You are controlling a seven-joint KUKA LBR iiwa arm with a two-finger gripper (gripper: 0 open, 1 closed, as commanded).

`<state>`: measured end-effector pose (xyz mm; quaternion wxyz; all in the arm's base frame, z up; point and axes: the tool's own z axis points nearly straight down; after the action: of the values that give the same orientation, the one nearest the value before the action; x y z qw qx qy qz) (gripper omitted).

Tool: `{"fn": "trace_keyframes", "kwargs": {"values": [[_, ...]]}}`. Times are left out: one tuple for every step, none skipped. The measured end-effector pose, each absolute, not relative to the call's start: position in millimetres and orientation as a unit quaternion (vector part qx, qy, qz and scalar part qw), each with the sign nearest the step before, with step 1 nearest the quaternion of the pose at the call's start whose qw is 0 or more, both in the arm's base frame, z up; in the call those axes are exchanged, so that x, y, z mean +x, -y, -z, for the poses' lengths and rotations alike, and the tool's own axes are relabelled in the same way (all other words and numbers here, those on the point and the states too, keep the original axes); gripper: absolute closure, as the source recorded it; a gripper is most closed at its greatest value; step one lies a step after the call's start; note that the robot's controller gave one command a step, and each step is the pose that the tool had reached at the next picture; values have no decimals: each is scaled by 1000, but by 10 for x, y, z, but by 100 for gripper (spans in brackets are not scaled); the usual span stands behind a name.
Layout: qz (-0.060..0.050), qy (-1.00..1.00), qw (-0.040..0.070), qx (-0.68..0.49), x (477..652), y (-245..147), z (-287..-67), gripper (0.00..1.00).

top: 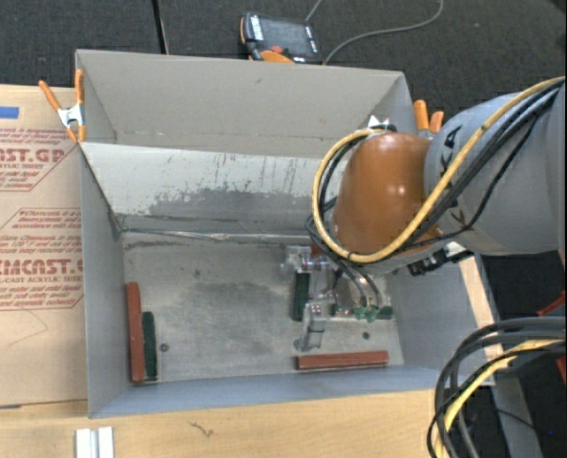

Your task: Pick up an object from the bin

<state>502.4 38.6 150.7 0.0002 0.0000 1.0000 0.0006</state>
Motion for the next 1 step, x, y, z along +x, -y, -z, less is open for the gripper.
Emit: {"fn": "trace_keyframes", "kwargs": {"values": [[0, -999, 1, -34, 5736, 214, -972, 0]]}}
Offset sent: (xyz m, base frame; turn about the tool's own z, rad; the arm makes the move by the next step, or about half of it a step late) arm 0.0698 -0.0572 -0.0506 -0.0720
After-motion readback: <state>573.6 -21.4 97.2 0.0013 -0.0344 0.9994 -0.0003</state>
